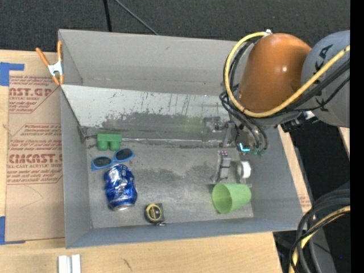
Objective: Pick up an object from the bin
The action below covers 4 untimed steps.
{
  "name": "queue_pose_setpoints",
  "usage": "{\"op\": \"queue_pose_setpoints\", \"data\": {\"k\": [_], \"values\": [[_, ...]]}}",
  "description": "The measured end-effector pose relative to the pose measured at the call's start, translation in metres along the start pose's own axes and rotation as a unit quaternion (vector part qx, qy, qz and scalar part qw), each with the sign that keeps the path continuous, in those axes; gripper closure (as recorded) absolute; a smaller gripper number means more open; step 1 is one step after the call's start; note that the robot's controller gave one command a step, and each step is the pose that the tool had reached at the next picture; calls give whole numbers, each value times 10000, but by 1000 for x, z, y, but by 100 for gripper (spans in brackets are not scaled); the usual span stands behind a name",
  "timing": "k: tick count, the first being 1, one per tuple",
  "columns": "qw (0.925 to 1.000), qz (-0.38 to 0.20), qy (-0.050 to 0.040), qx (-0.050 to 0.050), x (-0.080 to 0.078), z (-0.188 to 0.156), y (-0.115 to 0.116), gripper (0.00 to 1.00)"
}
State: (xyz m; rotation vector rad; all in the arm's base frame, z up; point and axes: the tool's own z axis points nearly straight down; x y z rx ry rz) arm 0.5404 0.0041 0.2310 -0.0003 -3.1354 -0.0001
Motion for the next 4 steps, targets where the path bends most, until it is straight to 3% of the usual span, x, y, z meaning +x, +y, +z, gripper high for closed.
{"op": "queue_pose_setpoints", "data": {"k": [1,2,3,4], "values": [[9993,-381,21,7,52,94,-80,0],[9831,-1830,-54,7,50,158,-77,0],[9832,-1826,-46,6,50,157,-77,100],[9848,-1735,-81,17,22,61,-68,100]]}}
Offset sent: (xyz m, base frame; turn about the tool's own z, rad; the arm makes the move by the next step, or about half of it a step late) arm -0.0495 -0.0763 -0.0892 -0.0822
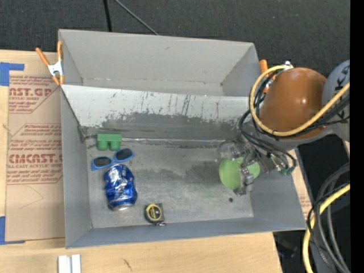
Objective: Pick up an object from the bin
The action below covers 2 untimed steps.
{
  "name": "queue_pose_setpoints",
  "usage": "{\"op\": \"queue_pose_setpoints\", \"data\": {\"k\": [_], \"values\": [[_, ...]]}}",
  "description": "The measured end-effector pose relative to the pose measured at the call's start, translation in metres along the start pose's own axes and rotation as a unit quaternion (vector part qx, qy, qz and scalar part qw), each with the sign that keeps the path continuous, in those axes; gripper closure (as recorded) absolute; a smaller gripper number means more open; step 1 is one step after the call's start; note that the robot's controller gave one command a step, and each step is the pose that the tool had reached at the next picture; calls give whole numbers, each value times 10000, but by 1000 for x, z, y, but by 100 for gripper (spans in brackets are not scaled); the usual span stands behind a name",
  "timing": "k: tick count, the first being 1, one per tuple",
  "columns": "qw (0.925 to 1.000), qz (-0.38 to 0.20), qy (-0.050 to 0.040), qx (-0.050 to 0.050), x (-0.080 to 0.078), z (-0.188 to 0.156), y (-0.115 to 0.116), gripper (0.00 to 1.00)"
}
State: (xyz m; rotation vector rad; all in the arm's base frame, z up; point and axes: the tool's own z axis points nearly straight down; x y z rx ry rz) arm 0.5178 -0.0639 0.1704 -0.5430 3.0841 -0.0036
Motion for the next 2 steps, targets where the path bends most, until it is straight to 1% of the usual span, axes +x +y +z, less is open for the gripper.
{"op": "queue_pose_setpoints", "data": {"k": [1,2], "values": [[9999,-125,-15,7,-51,-181,4,100],[9888,-1490,47,-20,18,-171,-30,100]]}}
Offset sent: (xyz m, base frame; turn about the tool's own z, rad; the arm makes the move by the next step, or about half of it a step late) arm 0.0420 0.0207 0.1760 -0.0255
